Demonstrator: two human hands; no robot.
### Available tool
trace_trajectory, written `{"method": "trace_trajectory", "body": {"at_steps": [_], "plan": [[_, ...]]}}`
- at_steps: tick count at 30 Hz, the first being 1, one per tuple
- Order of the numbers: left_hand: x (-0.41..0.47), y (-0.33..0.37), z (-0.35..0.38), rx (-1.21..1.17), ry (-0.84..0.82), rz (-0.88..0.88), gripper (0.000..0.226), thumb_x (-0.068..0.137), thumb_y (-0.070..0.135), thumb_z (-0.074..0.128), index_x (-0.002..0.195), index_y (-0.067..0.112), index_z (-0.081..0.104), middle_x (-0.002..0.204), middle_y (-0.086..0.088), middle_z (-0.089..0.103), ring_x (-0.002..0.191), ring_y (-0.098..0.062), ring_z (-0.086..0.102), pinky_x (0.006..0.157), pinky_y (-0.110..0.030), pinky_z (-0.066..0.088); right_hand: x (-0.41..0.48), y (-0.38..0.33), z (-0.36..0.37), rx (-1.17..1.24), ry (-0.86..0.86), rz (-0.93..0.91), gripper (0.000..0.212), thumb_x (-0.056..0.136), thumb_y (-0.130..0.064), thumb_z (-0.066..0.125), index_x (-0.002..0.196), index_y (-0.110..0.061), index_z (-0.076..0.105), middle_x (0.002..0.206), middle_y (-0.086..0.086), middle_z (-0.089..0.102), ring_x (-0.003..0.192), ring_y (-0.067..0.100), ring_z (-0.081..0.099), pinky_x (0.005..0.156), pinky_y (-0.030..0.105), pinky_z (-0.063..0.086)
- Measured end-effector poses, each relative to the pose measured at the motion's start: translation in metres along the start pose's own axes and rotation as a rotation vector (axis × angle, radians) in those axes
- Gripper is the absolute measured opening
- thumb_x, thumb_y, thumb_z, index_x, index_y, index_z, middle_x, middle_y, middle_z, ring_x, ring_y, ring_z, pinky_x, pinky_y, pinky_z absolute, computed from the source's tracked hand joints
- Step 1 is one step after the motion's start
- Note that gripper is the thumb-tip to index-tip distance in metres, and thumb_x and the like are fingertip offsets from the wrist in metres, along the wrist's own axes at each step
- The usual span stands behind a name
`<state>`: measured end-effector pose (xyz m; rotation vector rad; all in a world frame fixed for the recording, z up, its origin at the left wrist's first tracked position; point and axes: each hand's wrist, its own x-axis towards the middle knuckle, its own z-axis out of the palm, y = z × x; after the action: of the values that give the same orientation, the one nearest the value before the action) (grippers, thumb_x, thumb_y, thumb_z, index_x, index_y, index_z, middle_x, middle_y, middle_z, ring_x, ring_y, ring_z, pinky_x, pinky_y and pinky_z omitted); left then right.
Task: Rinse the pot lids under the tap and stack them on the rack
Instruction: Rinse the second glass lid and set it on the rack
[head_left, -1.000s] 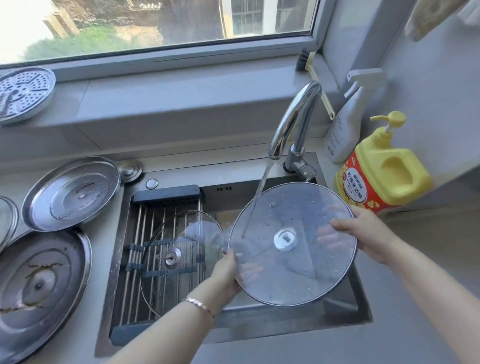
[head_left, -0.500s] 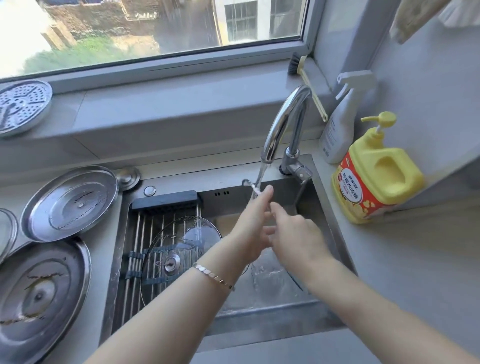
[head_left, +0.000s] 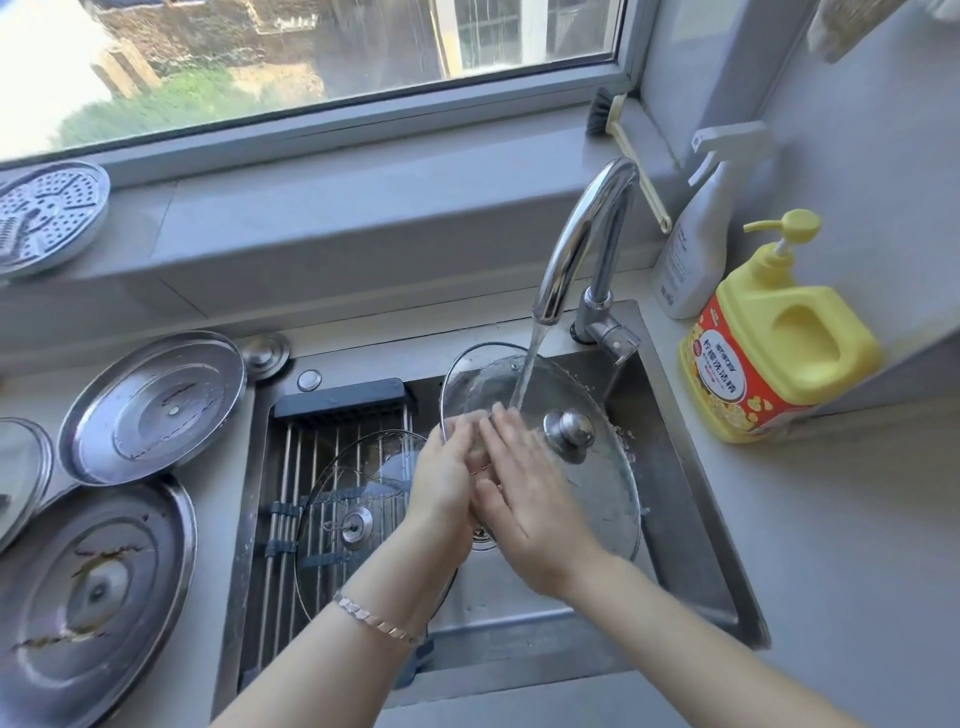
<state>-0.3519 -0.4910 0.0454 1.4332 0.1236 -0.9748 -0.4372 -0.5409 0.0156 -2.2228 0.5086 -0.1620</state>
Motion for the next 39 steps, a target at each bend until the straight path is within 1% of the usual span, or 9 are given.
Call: {"method": "trace_trajectory", "body": {"at_steps": [6,13,19,23,26,29,32,34,39], "plan": [[-0.009,0.005,0.004,0.132,0.014,0.110,0.037,0.099,0.039,0.034,0.095,0.014,0.060,0.063,-0.007,0.071,0.051,-0.018,0.067,0.046,-0.029,0.056,0.067,0.000,-0.016,-0.066,0.066,0.262,0.053,0.099,-0.040,0.017,0.149,-0.023,0.012,0.158,0.003,0.004,0.146,0.013,-0.003,0.116,0.033,-0.004],[-0.005,0.008,-0.007,0.094,0.095,0.164,0.036,0.098,0.038,0.034,0.088,0.020,0.064,0.086,-0.001,0.072,0.079,-0.012,0.070,0.073,-0.027,0.056,0.030,-0.016,0.006,-0.160,0.038,-0.041,0.073,0.082,-0.049,0.000,0.149,-0.021,0.011,0.156,-0.008,0.001,0.144,0.006,-0.006,0.114,0.022,-0.012],[-0.006,0.010,-0.008,0.077,0.129,0.174,0.038,0.099,0.040,0.033,0.089,0.017,0.061,0.059,-0.004,0.070,0.047,-0.016,0.065,0.043,-0.026,0.054,0.067,-0.018,-0.007,-0.080,0.053,0.145,0.052,0.100,-0.038,0.022,0.149,-0.024,0.014,0.158,-0.007,0.004,0.145,0.007,-0.004,0.116,0.034,-0.003],[0.000,0.014,-0.016,-0.031,0.221,0.192,0.038,0.099,0.036,0.035,0.088,0.014,0.064,0.085,-0.004,0.070,0.075,-0.014,0.068,0.061,-0.021,0.056,0.044,-0.028,0.017,-0.150,0.129,-0.073,0.057,0.093,-0.037,0.018,0.146,-0.017,0.028,0.155,0.000,0.021,0.145,0.013,0.011,0.117,0.030,-0.002],[0.001,0.016,-0.028,-0.130,0.267,0.140,0.040,0.099,0.042,0.031,0.090,0.017,0.060,0.082,-0.013,0.072,0.073,-0.023,0.070,0.064,-0.032,0.058,0.015,-0.007,0.029,-0.195,0.104,-0.255,0.050,0.097,-0.035,0.024,0.140,-0.013,0.038,0.148,0.005,0.036,0.139,0.017,0.026,0.114,0.032,0.010],[0.000,0.018,-0.040,-0.172,0.279,0.149,0.044,0.099,0.047,0.026,0.098,0.016,0.057,0.073,-0.014,0.073,0.066,-0.027,0.072,0.050,-0.030,0.056,-0.002,0.026,0.023,-0.185,0.063,-0.242,0.057,0.097,-0.050,0.011,0.146,-0.021,0.021,0.153,-0.003,0.019,0.143,0.007,0.008,0.117,0.029,0.004],[-0.004,0.020,-0.047,-0.214,0.293,0.171,0.044,0.099,0.046,0.026,0.100,0.015,0.056,0.073,-0.016,0.073,0.066,-0.030,0.072,0.049,-0.031,0.057,-0.003,0.054,0.005,-0.079,0.015,0.137,0.074,0.086,-0.069,0.003,0.147,-0.028,0.000,0.156,-0.010,-0.007,0.139,-0.005,-0.014,0.116,0.022,-0.008],[-0.006,0.020,-0.046,-0.208,0.295,0.181,0.043,0.099,0.046,0.026,0.099,0.015,0.056,0.074,-0.016,0.073,0.066,-0.030,0.072,0.050,-0.032,0.058,0.001,0.056,-0.005,-0.110,-0.019,0.302,0.073,0.087,-0.056,0.006,0.148,-0.019,-0.006,0.157,-0.005,-0.013,0.135,-0.005,-0.019,0.112,0.022,-0.015],[-0.006,0.016,-0.034,-0.205,0.309,0.175,0.043,0.099,0.045,0.026,0.098,0.015,0.056,0.071,-0.014,0.073,0.064,-0.029,0.072,0.047,-0.028,0.056,-0.012,0.004,0.014,-0.231,-0.126,0.022,0.076,0.080,-0.069,-0.007,0.136,-0.021,-0.026,0.145,-0.007,-0.036,0.134,0.001,-0.034,0.108,0.018,-0.025]]}}
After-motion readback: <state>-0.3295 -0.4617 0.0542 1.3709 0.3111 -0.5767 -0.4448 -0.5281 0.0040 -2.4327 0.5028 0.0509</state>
